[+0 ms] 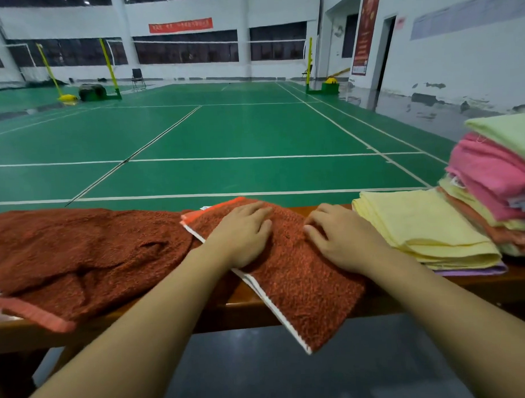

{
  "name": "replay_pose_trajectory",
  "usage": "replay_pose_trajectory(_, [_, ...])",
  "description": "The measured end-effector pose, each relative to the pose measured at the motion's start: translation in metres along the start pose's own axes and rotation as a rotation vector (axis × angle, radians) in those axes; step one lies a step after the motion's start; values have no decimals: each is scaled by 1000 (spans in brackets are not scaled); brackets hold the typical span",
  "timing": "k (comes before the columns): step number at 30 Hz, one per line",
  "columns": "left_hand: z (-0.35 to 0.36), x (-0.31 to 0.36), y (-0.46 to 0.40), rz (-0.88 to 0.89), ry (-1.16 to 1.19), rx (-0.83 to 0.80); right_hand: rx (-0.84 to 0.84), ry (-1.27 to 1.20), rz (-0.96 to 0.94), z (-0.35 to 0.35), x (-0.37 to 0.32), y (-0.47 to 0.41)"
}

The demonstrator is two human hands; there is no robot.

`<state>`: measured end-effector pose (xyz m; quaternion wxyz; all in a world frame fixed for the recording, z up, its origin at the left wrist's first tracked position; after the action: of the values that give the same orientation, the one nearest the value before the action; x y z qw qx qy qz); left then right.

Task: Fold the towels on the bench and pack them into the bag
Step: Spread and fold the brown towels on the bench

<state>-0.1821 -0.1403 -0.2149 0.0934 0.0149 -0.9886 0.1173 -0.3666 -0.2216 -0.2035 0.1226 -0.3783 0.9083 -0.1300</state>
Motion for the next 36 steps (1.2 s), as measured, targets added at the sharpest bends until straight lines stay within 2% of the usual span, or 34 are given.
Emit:
replay_pose_trajectory(1, [-6,4,2,-129,-29,61,-29,-104,-60,5,3,-5])
replay_pose_trajectory(3, [-14,17,10,-436,4,76,-133,-236,-171,15,-2,-15])
replay_pose_trajectory(5, [-8,34,17,-561,65,25,-252,-244,-254,23,-14,-25])
replay_pose_trajectory(8, [22,50,22,-528,44,-17,-404,-221,-235,35,-25,-29])
replay_pose_trajectory(11, [37,43,18,-452,2,-82,-418,-172,-137,42,-24,-27])
replay_pose_trajectory(15, [33,18,7,-174,-39,-162,-385,-79,51,43,-24,-16])
replay_pose_trajectory(19, [24,-3,1,64,20,-219,-485,-91,247,42,-30,0])
replay_pose_trajectory(22, [22,-6,-2,133,43,-206,-529,-198,304,31,-34,5])
replay_pose_trajectory(24, [21,-5,0,115,105,-177,-443,-439,361,23,-29,7])
replay_pose_trajectory(26, [16,-5,2,54,172,-56,-245,-654,468,15,-17,7])
replay_pose_trajectory(27, [10,-7,5,-14,170,30,-164,-606,504,11,-10,6])
replay_pose_trajectory(29, [0,-14,10,-250,35,133,-134,-325,533,6,1,5])
replay_pose_trajectory(31, [-5,-19,15,-472,-117,59,-213,-100,560,3,6,9])
replay_pose_trajectory(33, [-6,-17,16,-519,-94,-22,-253,-6,564,1,8,12])
replay_pose_trajectory(36, [-4,-2,13,-458,14,-105,-263,10,543,0,9,7])
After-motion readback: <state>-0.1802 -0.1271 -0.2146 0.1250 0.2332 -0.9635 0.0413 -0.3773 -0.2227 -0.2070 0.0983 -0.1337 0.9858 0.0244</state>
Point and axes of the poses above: each hand's wrist, its own y-axis away from the middle knuckle, its own z-axis out of the palm, x = y × z, the point moved 3 cm from there along -y, towards the middle knuckle, and after that the axes turned 9 degrees about z, right-handed, at the moved point
